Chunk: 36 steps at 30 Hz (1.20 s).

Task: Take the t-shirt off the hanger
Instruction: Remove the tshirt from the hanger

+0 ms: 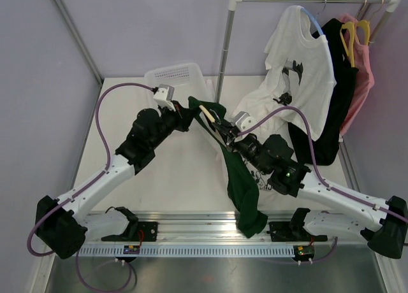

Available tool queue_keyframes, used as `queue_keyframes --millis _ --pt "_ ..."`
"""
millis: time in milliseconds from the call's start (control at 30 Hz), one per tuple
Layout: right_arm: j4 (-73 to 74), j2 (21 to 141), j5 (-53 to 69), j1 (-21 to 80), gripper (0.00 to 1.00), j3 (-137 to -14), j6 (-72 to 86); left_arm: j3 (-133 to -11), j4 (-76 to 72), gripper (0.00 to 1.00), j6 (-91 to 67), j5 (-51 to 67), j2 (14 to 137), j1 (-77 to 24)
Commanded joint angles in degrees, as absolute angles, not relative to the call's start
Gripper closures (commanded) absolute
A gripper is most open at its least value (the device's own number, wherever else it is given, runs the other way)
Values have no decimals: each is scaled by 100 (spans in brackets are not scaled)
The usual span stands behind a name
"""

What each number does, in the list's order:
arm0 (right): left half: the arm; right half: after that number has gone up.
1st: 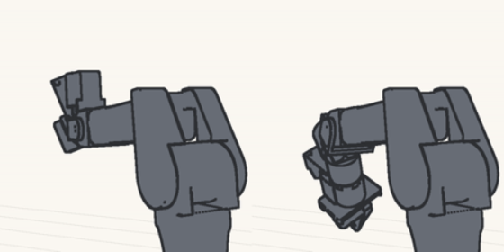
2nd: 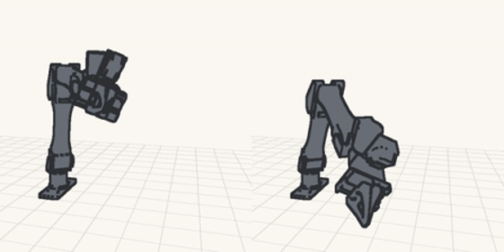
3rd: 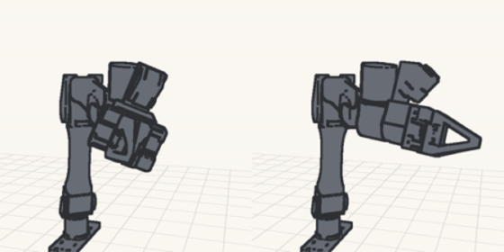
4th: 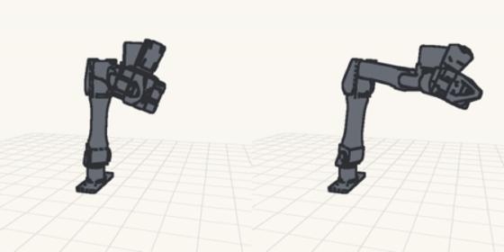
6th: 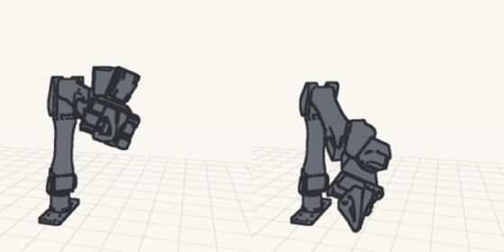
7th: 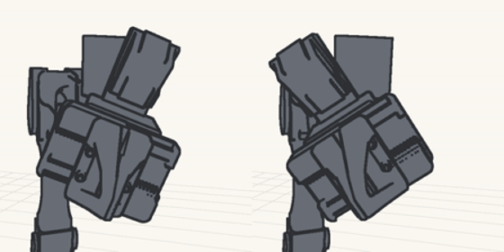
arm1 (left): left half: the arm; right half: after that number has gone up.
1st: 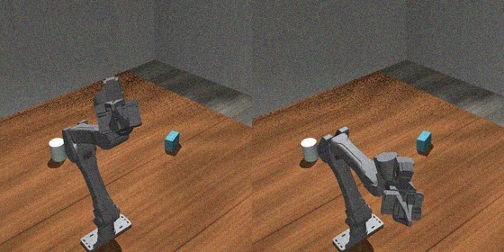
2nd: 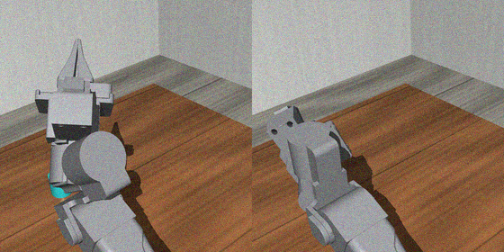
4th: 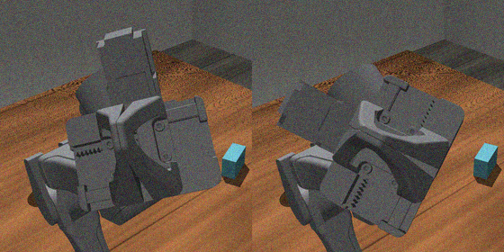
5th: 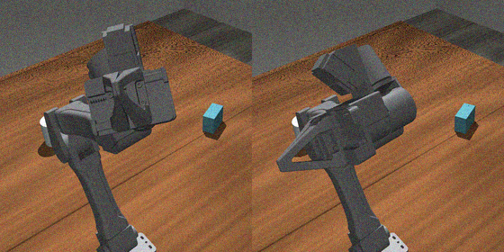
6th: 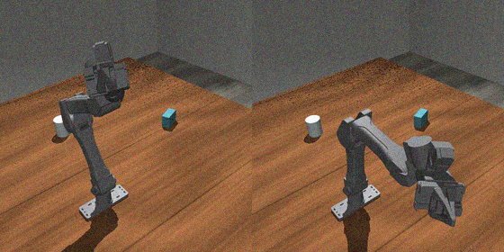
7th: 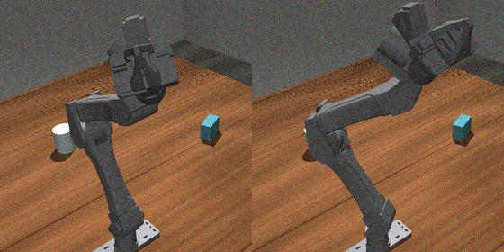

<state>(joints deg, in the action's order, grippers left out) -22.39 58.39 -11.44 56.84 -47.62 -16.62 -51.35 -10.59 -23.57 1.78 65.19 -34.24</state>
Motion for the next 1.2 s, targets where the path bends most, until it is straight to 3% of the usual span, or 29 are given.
queue_keyframes --millis 0,200,533,733,1167 --pt "-1972 5546 -985 5757 100 -5185 -1960 -5466 -730 100 -2206 -544 6381 -3384" --pt "-548 5221 -536 5748 100 -5528 -1863 -5686 -308 100 -2250 -729 6319 -3235" --pt "597 4659 148 5748 100 -5572 -1811 -6169 395 99 -2522 -545 6749 -2532" --pt "660 4238 650 5748 100 -5423 -1775 -6416 668 100 -2628 -308 7294 -2250" --pt "-860 2769 739 5748 100 -4378 -1582 -6469 590 100 -2601 -36 7752 -2224"
